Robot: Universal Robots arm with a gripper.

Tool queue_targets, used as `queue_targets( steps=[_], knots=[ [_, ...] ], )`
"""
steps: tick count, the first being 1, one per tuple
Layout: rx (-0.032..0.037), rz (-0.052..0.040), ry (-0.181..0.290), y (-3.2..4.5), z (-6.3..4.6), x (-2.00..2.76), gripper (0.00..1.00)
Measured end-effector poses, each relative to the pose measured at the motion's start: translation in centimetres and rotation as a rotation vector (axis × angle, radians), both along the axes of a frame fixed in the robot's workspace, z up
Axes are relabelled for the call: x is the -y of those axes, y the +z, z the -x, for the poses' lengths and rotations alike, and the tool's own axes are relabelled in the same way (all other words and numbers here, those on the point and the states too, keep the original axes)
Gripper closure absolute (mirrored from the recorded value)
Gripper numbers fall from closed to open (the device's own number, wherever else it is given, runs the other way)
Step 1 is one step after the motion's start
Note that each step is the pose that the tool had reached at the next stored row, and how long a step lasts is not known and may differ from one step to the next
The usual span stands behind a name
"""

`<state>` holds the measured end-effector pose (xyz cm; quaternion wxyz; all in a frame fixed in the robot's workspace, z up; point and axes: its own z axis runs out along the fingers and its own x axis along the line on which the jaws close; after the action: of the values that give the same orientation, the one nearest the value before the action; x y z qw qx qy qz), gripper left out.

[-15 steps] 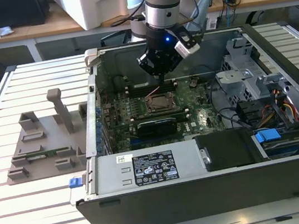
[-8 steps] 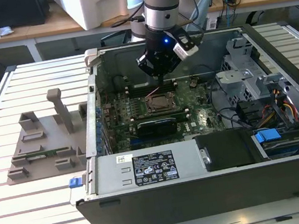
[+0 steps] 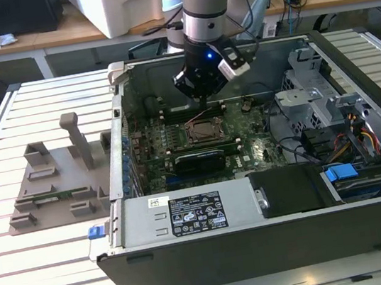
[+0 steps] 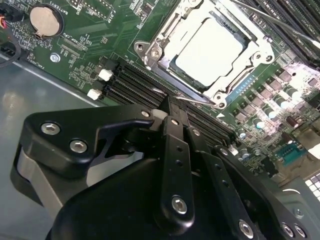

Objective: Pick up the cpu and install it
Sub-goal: 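Install the first cpu locking lever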

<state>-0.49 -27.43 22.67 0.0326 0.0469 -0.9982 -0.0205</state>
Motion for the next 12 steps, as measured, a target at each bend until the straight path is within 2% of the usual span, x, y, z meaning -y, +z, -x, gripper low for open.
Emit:
queue_targets(
  steps=[12],
  knots=[
    [-0.0021,-0.0001,0.0,-1.29,-0.7,0.0,0.89]
  ],
)
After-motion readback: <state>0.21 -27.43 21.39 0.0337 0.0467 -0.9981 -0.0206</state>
